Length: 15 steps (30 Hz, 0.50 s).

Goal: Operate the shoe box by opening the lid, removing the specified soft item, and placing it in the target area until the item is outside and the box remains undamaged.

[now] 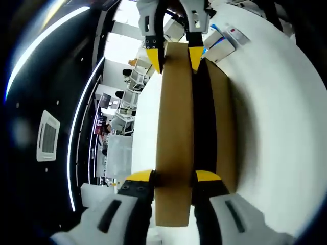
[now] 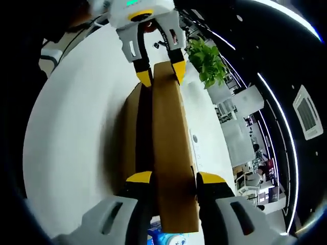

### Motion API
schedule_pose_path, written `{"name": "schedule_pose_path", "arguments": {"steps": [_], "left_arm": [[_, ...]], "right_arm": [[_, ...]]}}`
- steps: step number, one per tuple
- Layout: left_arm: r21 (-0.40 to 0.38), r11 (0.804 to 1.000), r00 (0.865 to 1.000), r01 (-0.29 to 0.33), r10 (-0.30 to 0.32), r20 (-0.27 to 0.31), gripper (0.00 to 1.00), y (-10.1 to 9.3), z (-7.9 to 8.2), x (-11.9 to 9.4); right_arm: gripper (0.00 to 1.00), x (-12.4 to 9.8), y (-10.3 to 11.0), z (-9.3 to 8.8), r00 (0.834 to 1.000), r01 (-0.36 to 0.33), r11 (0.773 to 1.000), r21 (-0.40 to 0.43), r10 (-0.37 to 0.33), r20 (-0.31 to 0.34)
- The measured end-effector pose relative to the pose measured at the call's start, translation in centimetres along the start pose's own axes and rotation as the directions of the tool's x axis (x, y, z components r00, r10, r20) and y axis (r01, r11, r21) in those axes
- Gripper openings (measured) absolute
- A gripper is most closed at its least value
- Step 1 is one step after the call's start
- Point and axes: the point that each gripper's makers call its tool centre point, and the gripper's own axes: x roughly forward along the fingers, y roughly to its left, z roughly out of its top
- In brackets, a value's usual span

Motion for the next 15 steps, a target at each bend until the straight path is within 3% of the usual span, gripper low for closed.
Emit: {"name": "schedule_pose_path", "arguments": {"steps": [2, 5, 8, 15], "left_arm": [[0.005, 1.000, 1.000, -0.005, 0.005, 0.000, 0.30, -0.07, -0.03, 0.06], [0.014, 1.000, 1.000, 0.002, -0.002, -0.003, 0.30, -0.37, -0.30, 0.26], [0.003, 1.000, 1.000, 0.000, 0.000, 0.008, 0.30, -0.36, -0.17, 0.25], [0.034, 0.998, 0.999, -0.045, 0.045, -0.003, 0.30, -0.48, -0.43, 0.66]], "right_arm": [[0.31, 0.21, -0.19, 0.15, 0.999, 0.041, 0.996, -0.078, -0.042, -0.020], [0.30, 0.47, 0.16, 0.16, 0.997, 0.067, 0.993, -0.098, -0.072, -0.041], [0.30, 0.48, -0.32, 0.01, 0.987, 0.133, 0.974, -0.181, -0.146, -0.060], [0.29, 0.61, -0.05, 0.12, 0.978, 0.193, 0.964, -0.184, -0.203, -0.037]]}}
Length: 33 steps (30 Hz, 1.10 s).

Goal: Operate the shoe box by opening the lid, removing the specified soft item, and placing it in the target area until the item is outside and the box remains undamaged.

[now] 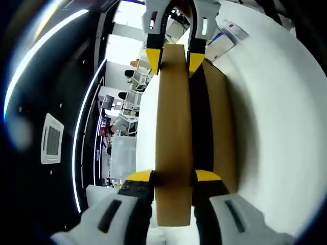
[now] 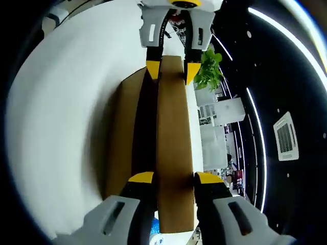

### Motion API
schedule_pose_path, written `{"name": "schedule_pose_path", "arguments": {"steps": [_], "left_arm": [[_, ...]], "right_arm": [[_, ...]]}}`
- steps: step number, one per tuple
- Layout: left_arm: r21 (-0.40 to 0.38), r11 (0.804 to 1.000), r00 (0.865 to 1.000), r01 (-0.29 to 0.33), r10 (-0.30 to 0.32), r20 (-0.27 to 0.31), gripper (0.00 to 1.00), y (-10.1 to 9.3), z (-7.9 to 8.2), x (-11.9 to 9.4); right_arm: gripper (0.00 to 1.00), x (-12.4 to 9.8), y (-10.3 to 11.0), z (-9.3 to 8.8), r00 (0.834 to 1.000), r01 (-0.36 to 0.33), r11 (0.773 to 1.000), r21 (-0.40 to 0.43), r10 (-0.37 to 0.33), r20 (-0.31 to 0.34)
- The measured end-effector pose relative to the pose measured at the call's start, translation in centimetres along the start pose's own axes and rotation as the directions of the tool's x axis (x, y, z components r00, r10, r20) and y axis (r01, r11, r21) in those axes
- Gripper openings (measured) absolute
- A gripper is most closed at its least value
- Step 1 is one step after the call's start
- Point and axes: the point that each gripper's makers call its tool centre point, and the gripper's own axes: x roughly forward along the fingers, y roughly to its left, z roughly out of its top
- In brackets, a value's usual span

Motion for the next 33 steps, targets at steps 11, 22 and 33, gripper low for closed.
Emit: {"name": "schedule_pose_path", "arguments": {"steps": [11, 22, 33], "left_arm": [[0.018, 0.999, 0.999, -0.036, 0.036, -0.019, 0.30, -0.4, -0.2, -0.1], [0.048, 0.992, 0.992, -0.118, 0.120, -0.035, 0.30, -1.1, -0.6, 0.1], [0.059, 0.983, 0.984, -0.175, 0.178, -0.034, 0.30, -2.0, -0.6, 0.3]], "right_arm": [[0.29, 0.2, 0.3, -0.4, 1.000, 0.029, 1.000, -0.007, -0.029, 0.010], [0.29, 0.2, 1.4, -0.4, 0.996, 0.090, 0.995, -0.030, -0.089, 0.032], [0.29, 0.3, 2.3, -0.3, 0.989, 0.141, 0.989, -0.052, -0.138, 0.045]]}}
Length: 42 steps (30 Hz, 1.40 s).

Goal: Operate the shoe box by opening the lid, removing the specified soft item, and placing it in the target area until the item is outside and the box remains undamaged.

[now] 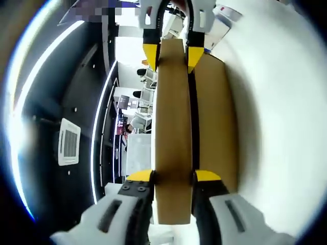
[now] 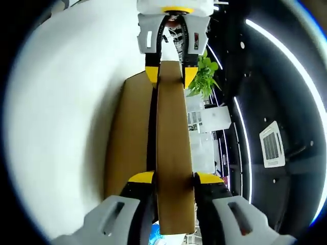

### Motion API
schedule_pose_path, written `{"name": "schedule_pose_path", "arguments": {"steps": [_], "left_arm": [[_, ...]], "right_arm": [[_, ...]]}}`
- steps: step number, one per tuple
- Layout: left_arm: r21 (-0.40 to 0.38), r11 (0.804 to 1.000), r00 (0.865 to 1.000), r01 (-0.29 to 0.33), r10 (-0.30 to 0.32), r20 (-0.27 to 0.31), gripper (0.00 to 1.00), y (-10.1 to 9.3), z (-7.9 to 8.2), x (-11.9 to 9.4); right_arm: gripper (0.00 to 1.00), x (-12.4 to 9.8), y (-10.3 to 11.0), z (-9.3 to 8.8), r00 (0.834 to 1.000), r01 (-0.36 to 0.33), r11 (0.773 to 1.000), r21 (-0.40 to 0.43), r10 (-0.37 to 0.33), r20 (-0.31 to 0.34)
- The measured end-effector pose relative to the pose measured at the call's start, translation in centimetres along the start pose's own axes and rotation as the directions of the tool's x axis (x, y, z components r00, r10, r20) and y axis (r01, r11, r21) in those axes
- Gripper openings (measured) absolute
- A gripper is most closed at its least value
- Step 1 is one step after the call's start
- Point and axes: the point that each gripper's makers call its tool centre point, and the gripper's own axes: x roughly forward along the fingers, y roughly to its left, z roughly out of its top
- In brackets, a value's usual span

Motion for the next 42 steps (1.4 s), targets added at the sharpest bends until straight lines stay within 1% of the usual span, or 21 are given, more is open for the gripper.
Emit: {"name": "schedule_pose_path", "arguments": {"steps": [1, 3, 7, 8, 9, 14, 16, 18, 21, 24, 26, 27, 30, 32, 34, 35, 36, 37, 39, 40, 42], "left_arm": [[0.011, 1.000, 1.000, 0.000, 0.000, 0.002, 0.30, 0.0, 0.0, -0.1], [0.006, 1.000, 1.000, -0.010, 0.010, 0.003, 0.30, 0.0, 0.1, -0.1], [0.012, 1.000, 1.000, -0.001, 0.001, 0.003, 0.30, 0.1, 0.3, -0.4], [0.014, 1.000, 1.000, 0.000, 0.000, 0.003, 0.30, 0.1, 0.4, -0.5], [0.020, 1.000, 1.000, 0.018, -0.018, 0.000, 0.30, -0.1, 0.3, -0.5], [0.015, 0.999, 0.999, 0.050, -0.050, -0.001, 0.30, -0.3, 0.5, -0.7], [-0.003, 0.997, 0.997, 0.077, -0.077, 0.000, 0.30, -0.5, 0.6, -0.9], [0.007, 0.997, 0.997, 0.083, -0.083, -0.006, 0.30, -0.6, 0.6, -0.9], [0.034, 0.997, 0.997, 0.071, -0.070, -0.018, 0.30, -0.8, 0.4, -0.8], [0.039, 0.998, 0.999, 0.051, -0.051, -0.021, 0.30, -0.7, 0.4, -0.7], [0.077, 0.997, 0.999, 0.030, -0.028, -0.026, 0.30, -0.8, 0.4, -0.7], [0.095, 0.995, 0.999, 0.030, -0.027, -0.030, 0.30, -0.8, 0.4, -0.7], [0.091, 0.995, 0.999, 0.028, -0.026, -0.030, 0.30, -0.9, 0.4, -0.8], [0.090, 0.995, 0.999, 0.036, -0.033, -0.032, 0.30, -0.9, 0.5, -0.9], [0.075, 0.996, 0.998, 0.052, -0.050, -0.031, 0.30, -0.8, 0.5, -1.0], [0.047, 0.996, 0.997, 0.082, -0.081, -0.018, 0.31, -1.2, 0.7, -1.3], [0.047, 0.994, 0.995, 0.098, -0.096, -0.025, 0.33, -1.5, 0.6, -1.3], [0.055, 0.993, 0.995, 0.100, -0.099, -0.028, 0.37, -1.7, 0.6, -1.4], [0.065, 0.993, 0.995, 0.096, -0.094, -0.034, 0.37, -2.1, 0.5, -1.2], [0.080, 0.993, 0.996, 0.090, -0.087, -0.035, 0.36, -2.1, 0.4, -1.1], [0.078, 0.994, 0.996, 0.080, -0.077, -0.035, 0.35, -1.8, 0.4, -1.1]], "right_arm": [[0.29, 0.0, 0.0, 0.0, 1.000, 0.006, 1.000, -0.003, -0.006, -0.004], [0.29, -0.1, -0.1, 0.0, 1.000, 0.010, 1.000, 0.010, -0.010, 0.004], [0.29, -0.2, -0.3, 0.0, 1.000, -0.001, 1.000, 0.025, 0.000, 0.008], [0.29, -0.3, -0.4, 0.0, 1.000, -0.011, 0.999, 0.043, 0.010, 0.011], [0.29, -0.2, -0.2, 0.0, 1.000, -0.020, 0.998, 0.053, 0.020, 0.013], [0.29, -0.4, 0.0, 0.0, 0.999, -0.041, 0.995, 0.086, 0.038, 0.026], [0.29, -0.4, 0.1, 0.0, 0.999, -0.047, 0.995, 0.089, 0.044, 0.027], [0.29, -0.4, 0.2, 0.0, 0.999, -0.047, 0.995, 0.083, 0.045, 0.027], [0.29, -0.4, 0.3, 0.1, 0.999, -0.045, 0.995, 0.086, 0.042, 0.029], [0.29, -0.4, 0.3, 0.1, 0.999, -0.036, 0.996, 0.084, 0.033, 0.034], [0.29, -0.4, 0.3, 0.1, 0.999, -0.032, 0.996, 0.085, 0.029, 0.040], [0.29, -0.4, 0.3, 0.1, 0.999, -0.031, 0.996, 0.085, 0.027, 0.041], [0.30, -0.5, 0.3, 0.1, 0.999, -0.037, 0.995, 0.092, 0.033, 0.041], [0.30, -0.5, 0.6, 0.1, 0.997, -0.065, 0.992, 0.110, 0.061, 0.045], [0.30, -0.6, 0.5, 0.1, 0.997, -0.066, 0.991, 0.114, 0.060, 0.054], [0.30, -0.6, 0.6, -0.1, 0.997, -0.070, 0.991, 0.110, 0.065, 0.052], [0.30, -0.6, 0.7, -0.1, 0.996, -0.072, 0.991, 0.111, 0.067, 0.052], [0.30, -0.6, 0.7, -0.1, 0.997, -0.070, 0.992, 0.108, 0.065, 0.051], [0.30, -0.6, 0.7, 0.0, 0.997, -0.069, 0.992, 0.105, 0.064, 0.048], [0.30, -0.6, 0.7, 0.0, 0.997, -0.068, 0.992, 0.105, 0.063, 0.047], [0.30, -0.6, 0.7, 0.0, 0.997, -0.066, 0.992, 0.103, 0.061, 0.048]]}}
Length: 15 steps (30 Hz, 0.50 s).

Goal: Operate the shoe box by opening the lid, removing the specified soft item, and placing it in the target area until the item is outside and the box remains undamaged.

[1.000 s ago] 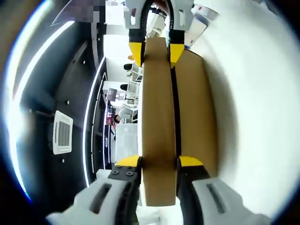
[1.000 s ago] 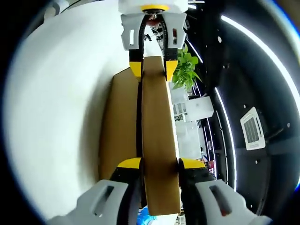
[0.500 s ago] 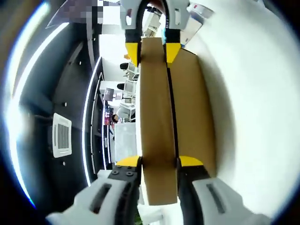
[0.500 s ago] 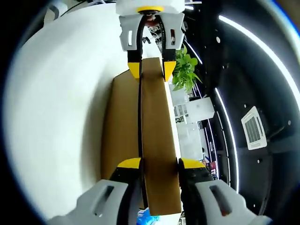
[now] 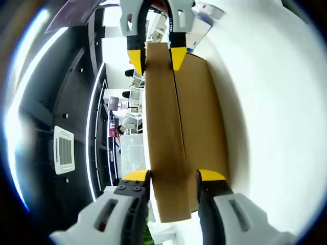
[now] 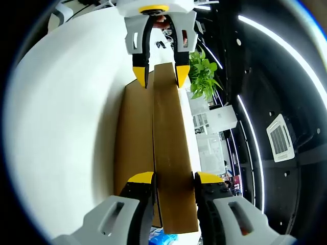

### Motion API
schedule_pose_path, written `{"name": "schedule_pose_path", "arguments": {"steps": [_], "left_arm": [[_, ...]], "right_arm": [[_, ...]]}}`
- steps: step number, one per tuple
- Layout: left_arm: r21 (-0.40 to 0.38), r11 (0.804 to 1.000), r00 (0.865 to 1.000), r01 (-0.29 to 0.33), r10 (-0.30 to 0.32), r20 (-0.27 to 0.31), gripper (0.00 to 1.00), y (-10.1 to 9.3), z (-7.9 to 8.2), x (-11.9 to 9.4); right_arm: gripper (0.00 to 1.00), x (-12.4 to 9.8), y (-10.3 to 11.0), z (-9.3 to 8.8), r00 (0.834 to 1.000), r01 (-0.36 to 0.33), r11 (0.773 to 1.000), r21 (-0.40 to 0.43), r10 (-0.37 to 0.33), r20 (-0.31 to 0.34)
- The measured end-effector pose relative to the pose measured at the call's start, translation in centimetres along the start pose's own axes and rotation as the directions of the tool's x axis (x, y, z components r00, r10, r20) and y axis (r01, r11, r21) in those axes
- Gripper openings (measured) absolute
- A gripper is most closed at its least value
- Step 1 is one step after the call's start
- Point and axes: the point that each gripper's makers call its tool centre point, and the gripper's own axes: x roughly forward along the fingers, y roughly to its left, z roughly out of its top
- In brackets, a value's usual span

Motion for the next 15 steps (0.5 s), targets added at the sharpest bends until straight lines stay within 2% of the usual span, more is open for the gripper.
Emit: {"name": "schedule_pose_path", "arguments": {"steps": [7, 15], "left_arm": [[0.012, 0.999, 0.999, -0.032, 0.032, -0.001, 0.33, 0.16, -0.04, 0.15], [0.001, 0.999, 0.999, -0.039, 0.039, 0.018, 0.30, 0.21, -0.06, 0.11]], "right_arm": [[0.30, 0.01, 0.02, 0.09, 1.000, 0.007, 1.000, -0.013, -0.007, -0.002], [0.30, 0.00, 0.06, 0.18, 1.000, 0.018, 0.998, -0.054, -0.018, 0.002]]}}
